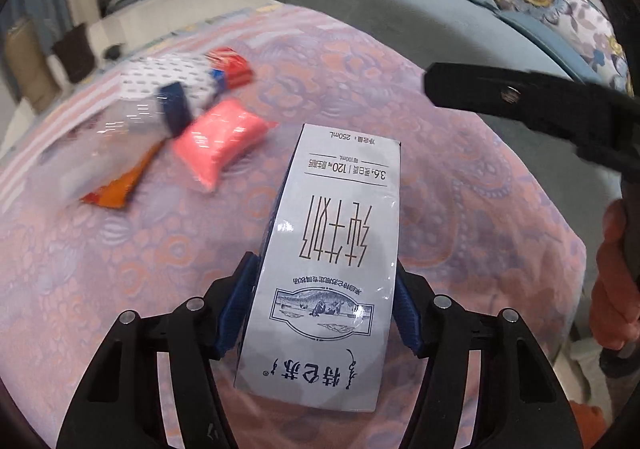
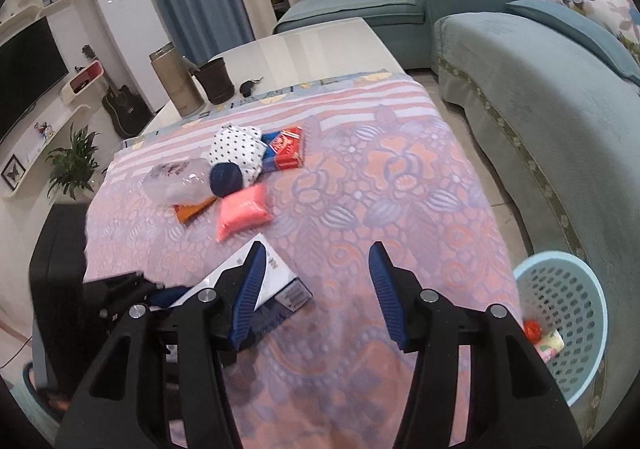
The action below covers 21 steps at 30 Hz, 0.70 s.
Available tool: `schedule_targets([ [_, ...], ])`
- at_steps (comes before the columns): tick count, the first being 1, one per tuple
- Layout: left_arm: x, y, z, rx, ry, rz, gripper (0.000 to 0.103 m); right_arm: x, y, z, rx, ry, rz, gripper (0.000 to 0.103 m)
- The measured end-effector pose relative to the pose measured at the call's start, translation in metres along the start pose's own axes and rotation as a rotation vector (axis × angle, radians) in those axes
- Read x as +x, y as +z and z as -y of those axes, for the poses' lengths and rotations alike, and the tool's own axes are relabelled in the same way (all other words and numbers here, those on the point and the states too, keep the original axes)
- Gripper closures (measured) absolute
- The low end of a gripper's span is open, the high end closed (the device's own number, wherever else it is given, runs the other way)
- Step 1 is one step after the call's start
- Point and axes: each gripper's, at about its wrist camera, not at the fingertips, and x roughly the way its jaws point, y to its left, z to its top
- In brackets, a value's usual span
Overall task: Collect trash
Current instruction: 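Return to the table and grasp the white milk carton with the left tool, then lift the milk carton with the left tool while the right tool grasps the pink bag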
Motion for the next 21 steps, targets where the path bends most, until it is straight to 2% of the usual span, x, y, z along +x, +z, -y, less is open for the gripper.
schedule_targets([
  [6, -0.044, -0.028, -0.056, -0.193, 0.005, 0.088, 0.044, 0.031, 0.016, -0.023, -0.009, 0.052, -0.032, 0.053],
  [8, -0.056, -0.037, -0.072, -0.236, 0.014, 0.115, 0.044, 0.048, 0.018, -0.037, -0.030, 0.063, -0.057, 0.049],
  [12, -0.070, -0.046, -0.097, -0.311, 0.025, 0.149, 0.044, 0.080, 0.020, -0.072, -0.111, 0.050, -0.097, 0.039],
  [14, -0.073, -0.049, -0.106, -0.341, 0.029, 0.166, 0.044, 0.095, 0.021, -0.085, -0.142, 0.018, -0.113, 0.030],
  [21, -0.069, -0.055, -0.119, -0.395, 0.011, 0.178, 0.044, 0.130, 0.024, -0.099, -0.182, -0.058, -0.149, 0.031],
])
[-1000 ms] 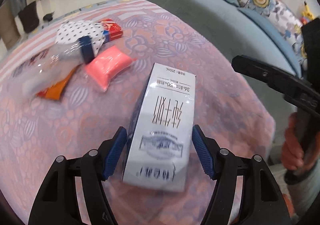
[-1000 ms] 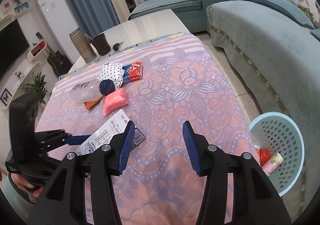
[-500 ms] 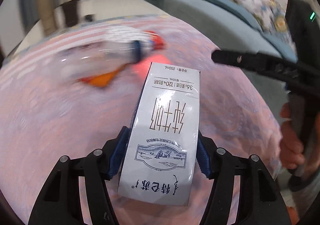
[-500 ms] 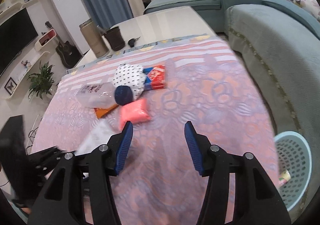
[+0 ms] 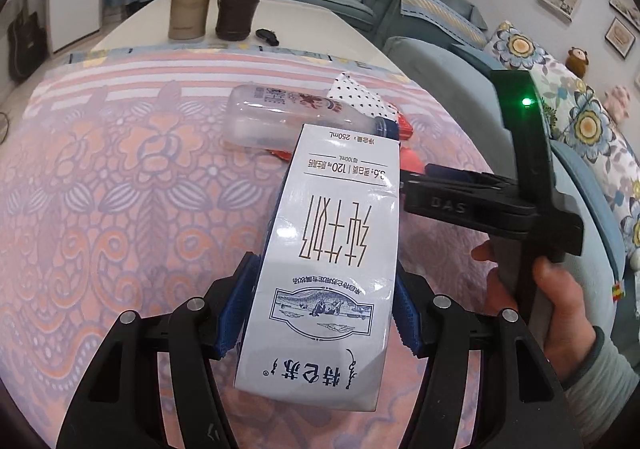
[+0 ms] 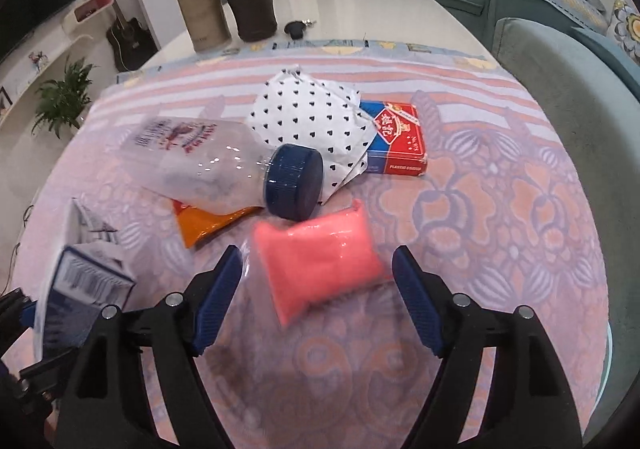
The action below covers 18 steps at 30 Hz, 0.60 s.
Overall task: Collect trash
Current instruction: 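Lift the milk carton with the left tool while the right tool grasps the pink bag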
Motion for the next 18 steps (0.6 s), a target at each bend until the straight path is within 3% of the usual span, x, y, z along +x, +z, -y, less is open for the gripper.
schedule_targets([
  [4, 0.000, 0.000, 0.001, -0.005, -0.011, -0.002, 0.044, 0.004, -0.002, 0.003, 0.000, -0.018, -0.012, 0.068],
  [8, 0.000, 0.002, 0.008, -0.002, -0.029, 0.006, 0.044, -0.010, -0.009, 0.016, 0.033, 0.011, -0.002, 0.078],
  [18, -0.006, 0.016, 0.069, 0.104, -0.098, 0.038, 0.044, -0.084, -0.035, 0.066, 0.132, -0.007, 0.092, 0.079],
])
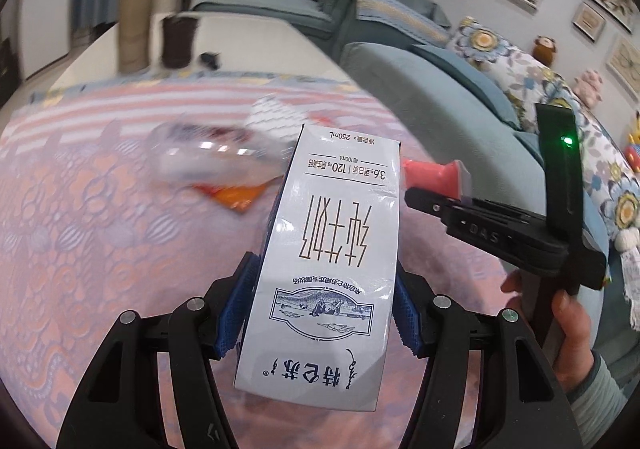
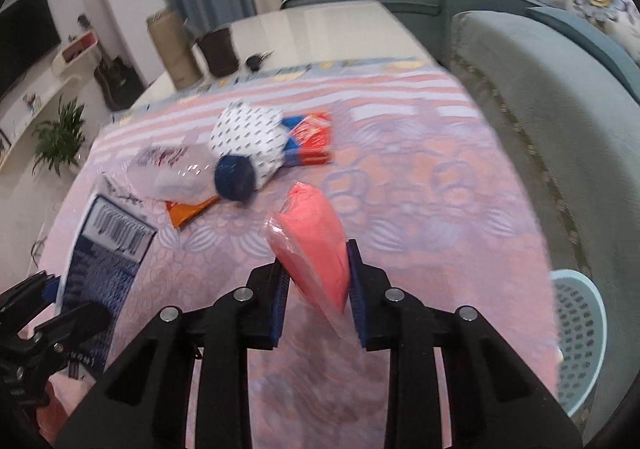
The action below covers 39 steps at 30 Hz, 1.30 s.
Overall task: Collect trash
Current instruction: 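Lift the milk carton with the left tool while the right tool grasps the pink bag, then carry both items over the wastebasket and open both tools to drop them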
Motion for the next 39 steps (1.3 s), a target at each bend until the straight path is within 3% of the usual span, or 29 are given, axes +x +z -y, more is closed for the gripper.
schedule_targets([
  [7, 0.006, 0.026, 0.074, 0.100, -0.084, 0.042, 0.044, -0.076, -0.002, 0.064, 0.095, -0.051, 0.111, 0.079],
  [14, 0.036, 0.044, 0.157, 0.177, -0.169, 0.035, 0.043, -0.117, -0.015, 0.146, 0.205, -0.140, 0.134, 0.079],
  [22, 0.109, 0.033, 0.226, 0.188, -0.244, -0.075, 0.043, -0.102, -0.071, 0.249, 0.428, -0.209, -0.011, 0.079],
  [32, 0.173, 0.008, 0.268, 0.209, -0.272, -0.189, 0.043, -0.076, -0.121, 0.297, 0.554, -0.234, -0.088, 0.078],
  [34, 0.178, 0.008, 0.268, 0.204, -0.283, -0.201, 0.039, -0.072, -0.125, 0.302, 0.571, -0.238, -0.096, 0.078],
  [36, 0.183, 0.006, 0.269, 0.205, -0.286, -0.207, 0.038, -0.069, -0.129, 0.307, 0.591, -0.234, -0.100, 0.075],
  [39, 0.187, 0.002, 0.267, 0.205, -0.285, -0.218, 0.038, -0.070, -0.133, 0.311, 0.603, -0.259, -0.096, 0.056],
])
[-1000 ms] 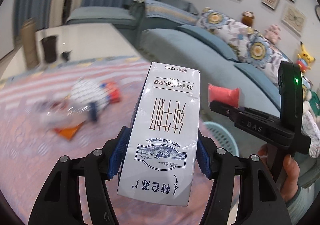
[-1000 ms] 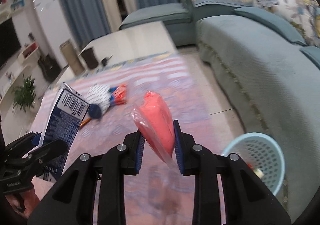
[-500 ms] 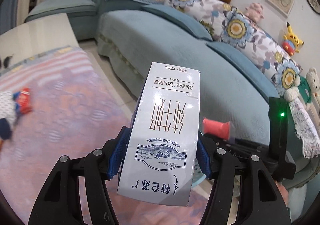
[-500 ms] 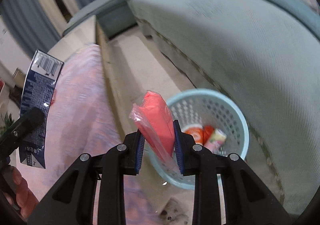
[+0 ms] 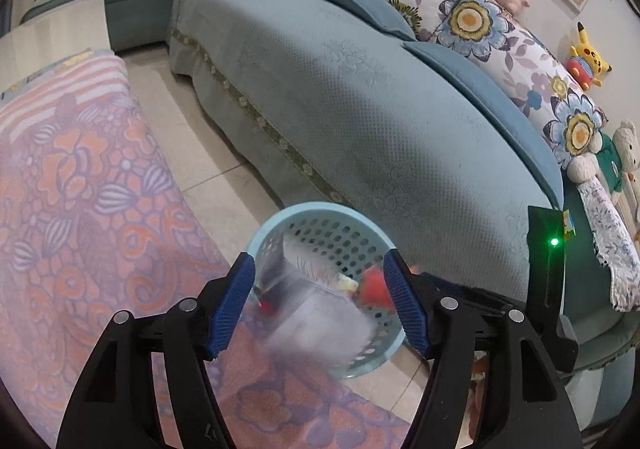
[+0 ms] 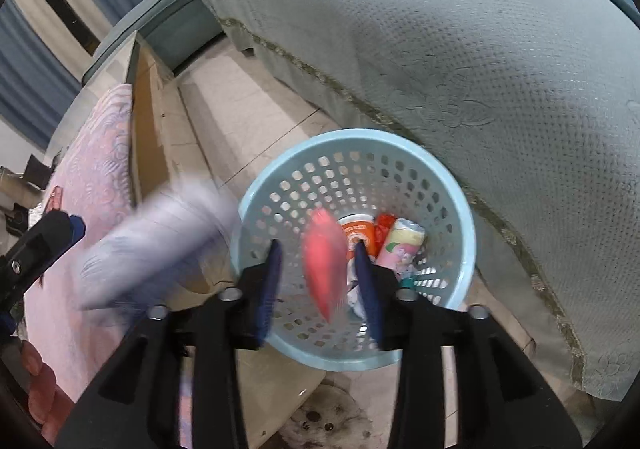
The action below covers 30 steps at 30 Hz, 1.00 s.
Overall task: Collect trash
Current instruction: 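Carry both items over the wastebasket and open both tools to drop them, then move both tools back over the table toward the clear milk bottle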
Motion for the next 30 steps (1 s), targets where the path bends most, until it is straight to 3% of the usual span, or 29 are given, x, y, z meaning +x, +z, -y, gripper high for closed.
schedule_targets([
  [1, -0.001, 0.000, -0.001, 0.001, 0.002, 0.000, 0.038, -0.001, 0.001, 0.002, 0.009, -0.012, 0.008, 0.051],
  [10, -0.027, -0.002, -0.014, -0.020, -0.004, 0.038, 0.038, -0.015, -0.004, -0.006, 0.001, 0.031, 0.043, 0.051],
  [19, -0.094, -0.008, -0.046, -0.061, 0.022, 0.119, 0.038, -0.049, -0.013, -0.081, -0.173, 0.108, 0.140, 0.051],
  [27, -0.168, -0.019, -0.113, -0.177, 0.111, 0.230, 0.037, -0.062, -0.029, -0.153, -0.250, 0.212, 0.233, 0.051],
  [30, -0.201, -0.027, -0.152, -0.232, 0.189, 0.278, 0.032, -0.059, -0.041, -0.177, -0.294, 0.213, 0.254, 0.064],
])
